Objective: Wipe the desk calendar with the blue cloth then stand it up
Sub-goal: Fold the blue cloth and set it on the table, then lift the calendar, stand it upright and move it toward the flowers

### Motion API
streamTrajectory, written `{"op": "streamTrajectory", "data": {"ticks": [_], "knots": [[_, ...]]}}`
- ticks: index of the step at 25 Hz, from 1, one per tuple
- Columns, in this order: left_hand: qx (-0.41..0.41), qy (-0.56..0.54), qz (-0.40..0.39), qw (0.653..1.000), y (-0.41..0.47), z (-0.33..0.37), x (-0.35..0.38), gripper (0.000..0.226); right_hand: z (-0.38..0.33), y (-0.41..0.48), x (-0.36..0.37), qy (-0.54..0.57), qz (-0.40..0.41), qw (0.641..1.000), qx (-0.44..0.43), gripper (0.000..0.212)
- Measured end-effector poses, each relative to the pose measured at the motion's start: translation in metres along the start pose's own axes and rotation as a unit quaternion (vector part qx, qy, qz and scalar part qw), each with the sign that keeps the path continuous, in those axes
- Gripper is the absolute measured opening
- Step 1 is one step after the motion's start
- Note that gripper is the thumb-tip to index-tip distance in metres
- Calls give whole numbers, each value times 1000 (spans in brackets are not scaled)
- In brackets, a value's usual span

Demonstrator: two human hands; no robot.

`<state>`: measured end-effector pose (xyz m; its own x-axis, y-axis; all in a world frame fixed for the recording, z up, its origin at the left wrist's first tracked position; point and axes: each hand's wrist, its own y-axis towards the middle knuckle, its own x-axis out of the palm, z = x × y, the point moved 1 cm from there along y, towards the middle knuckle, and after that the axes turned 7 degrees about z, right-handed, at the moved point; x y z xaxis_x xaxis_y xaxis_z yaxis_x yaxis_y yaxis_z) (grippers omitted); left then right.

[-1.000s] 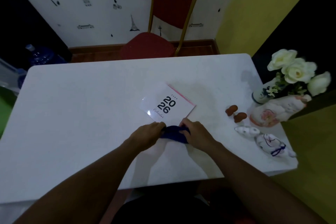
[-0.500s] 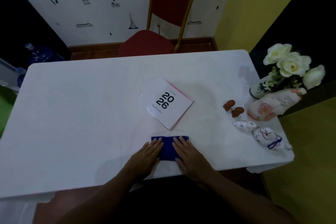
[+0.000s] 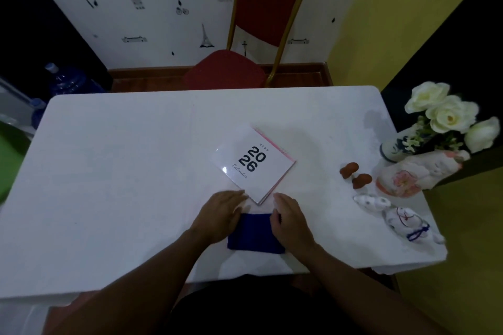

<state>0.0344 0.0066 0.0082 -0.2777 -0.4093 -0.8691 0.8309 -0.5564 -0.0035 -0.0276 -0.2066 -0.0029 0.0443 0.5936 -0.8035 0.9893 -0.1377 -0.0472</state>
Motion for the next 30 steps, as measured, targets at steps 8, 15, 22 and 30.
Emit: {"op": "streamTrajectory", "data": {"ticks": [8,15,22,30], "knots": [[-188,-34,-15,981,95,-27,-27,51,-20,62,14,98,37,951,290,22],[-247,-80,-6,966,137,-60,-25,42,-16,75,26,155,80,912,371,14],[-301,-76,25,950,135,-66,-17,90,-23,78,25,326,130,816,460,25],[-329,-172,38,928,117,-74,-46,95,-15,95,2,435,114,772,449,44]]}}
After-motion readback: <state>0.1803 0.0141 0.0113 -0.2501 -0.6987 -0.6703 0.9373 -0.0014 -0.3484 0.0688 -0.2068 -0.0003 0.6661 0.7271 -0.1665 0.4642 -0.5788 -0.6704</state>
